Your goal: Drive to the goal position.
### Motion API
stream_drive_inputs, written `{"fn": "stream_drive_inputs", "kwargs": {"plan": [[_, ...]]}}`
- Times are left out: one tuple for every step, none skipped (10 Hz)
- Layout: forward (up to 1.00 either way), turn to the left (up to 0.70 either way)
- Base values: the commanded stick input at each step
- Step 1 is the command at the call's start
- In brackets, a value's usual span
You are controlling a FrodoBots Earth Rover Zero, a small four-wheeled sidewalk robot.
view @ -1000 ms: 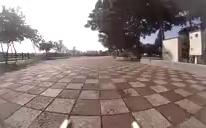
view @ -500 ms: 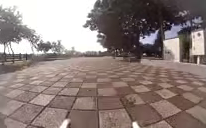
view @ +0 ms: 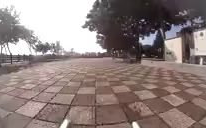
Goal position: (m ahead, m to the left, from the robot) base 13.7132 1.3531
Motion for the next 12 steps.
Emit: {"fn": "stream_drive_inputs", "kwargs": {"plan": [[0.50, 0.00], [0.50, 0.00], [0.50, 0.00], [0.50, 0.00], [0.50, 0.00], [0.50, 0.00], [0.50, 0.00], [0.50, 0.00], [0.50, 0.00], [0.50, 0.00], [0.50, 0.00], [0.50, 0.00]]}}
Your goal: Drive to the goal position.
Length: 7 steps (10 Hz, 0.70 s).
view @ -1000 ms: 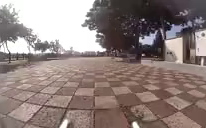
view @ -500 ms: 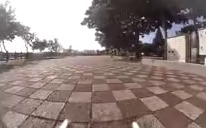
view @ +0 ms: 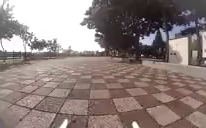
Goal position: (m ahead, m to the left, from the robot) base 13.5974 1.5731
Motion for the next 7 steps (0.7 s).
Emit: {"fn": "stream_drive_inputs", "kwargs": {"plan": [[0.50, 0.00], [0.50, 0.00], [0.50, 0.00], [0.50, 0.00], [0.50, 0.00], [0.50, 0.00], [0.50, 0.00]]}}
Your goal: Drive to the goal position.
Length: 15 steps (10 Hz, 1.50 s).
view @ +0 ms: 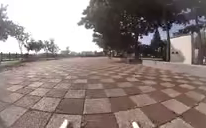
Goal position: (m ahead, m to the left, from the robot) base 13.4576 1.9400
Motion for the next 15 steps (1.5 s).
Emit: {"fn": "stream_drive_inputs", "kwargs": {"plan": [[0.50, 0.00], [0.50, 0.00], [0.50, 0.00], [0.50, 0.00], [0.50, 0.00], [0.50, 0.00], [0.50, 0.00], [0.50, 0.00], [0.50, 0.00], [0.50, 0.00], [0.50, 0.00], [0.50, 0.00], [0.50, 0.00], [0.50, 0.00], [0.50, 0.00]]}}
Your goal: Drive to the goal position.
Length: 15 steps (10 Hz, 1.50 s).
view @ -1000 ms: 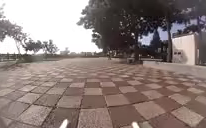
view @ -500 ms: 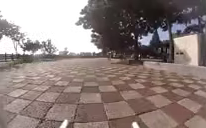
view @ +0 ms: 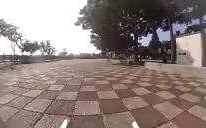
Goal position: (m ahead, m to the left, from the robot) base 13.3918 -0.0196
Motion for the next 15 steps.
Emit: {"fn": "stream_drive_inputs", "kwargs": {"plan": [[0.50, 0.00], [0.50, 0.00], [0.50, 0.00], [0.50, 0.00], [0.50, 0.00], [0.50, 0.00], [0.50, 0.00], [0.50, 0.00], [0.50, 0.00], [0.50, 0.00], [0.50, 0.00], [0.50, 0.00], [0.50, 0.00], [0.50, 0.00], [0.50, 0.00]]}}
